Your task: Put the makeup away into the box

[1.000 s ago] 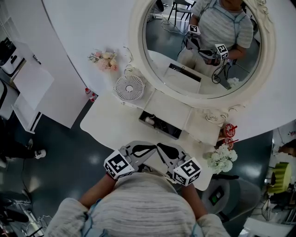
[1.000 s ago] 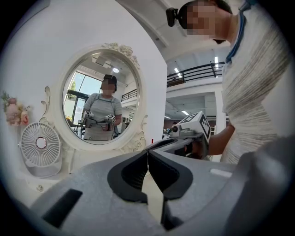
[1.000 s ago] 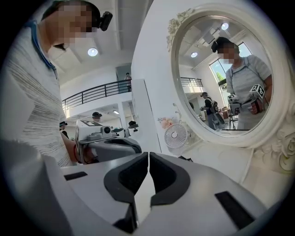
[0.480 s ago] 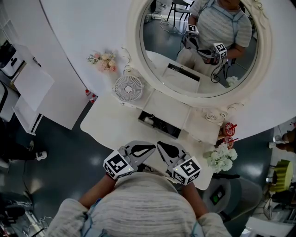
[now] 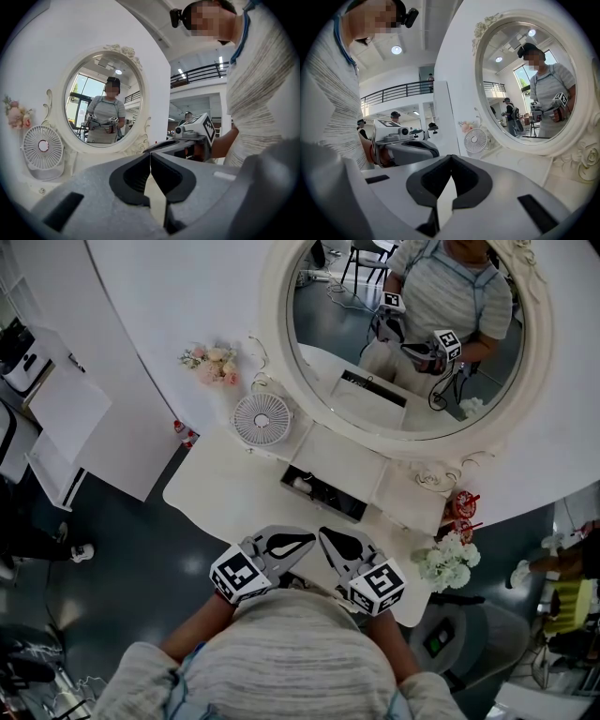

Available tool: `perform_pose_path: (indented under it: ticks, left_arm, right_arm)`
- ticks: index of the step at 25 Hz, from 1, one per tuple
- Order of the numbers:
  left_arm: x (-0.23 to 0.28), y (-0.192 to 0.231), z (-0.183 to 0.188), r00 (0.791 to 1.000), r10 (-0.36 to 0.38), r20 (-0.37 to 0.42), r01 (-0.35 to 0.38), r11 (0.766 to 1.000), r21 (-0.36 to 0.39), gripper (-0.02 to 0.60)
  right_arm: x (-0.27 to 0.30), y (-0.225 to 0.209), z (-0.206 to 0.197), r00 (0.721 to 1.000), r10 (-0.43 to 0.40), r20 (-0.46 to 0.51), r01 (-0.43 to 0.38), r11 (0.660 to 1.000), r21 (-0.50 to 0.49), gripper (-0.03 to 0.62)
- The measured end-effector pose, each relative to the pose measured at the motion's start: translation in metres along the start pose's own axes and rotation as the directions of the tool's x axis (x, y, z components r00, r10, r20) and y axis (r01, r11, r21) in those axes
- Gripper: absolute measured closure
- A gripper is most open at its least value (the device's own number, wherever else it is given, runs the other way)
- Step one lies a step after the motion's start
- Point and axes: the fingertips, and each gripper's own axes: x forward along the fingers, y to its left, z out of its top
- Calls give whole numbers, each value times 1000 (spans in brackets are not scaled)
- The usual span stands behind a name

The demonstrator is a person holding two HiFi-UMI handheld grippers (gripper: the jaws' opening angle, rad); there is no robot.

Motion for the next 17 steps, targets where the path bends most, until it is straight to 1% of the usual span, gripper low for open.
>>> perform_pose_path:
  ticks: [17]
  left_arm:
    - [1, 2, -4, 1000, 12, -9, -12, 1000, -3, 566]
  right_arm:
    - [2, -1, -1, 1000, 7, -6, -7, 1000, -3, 586]
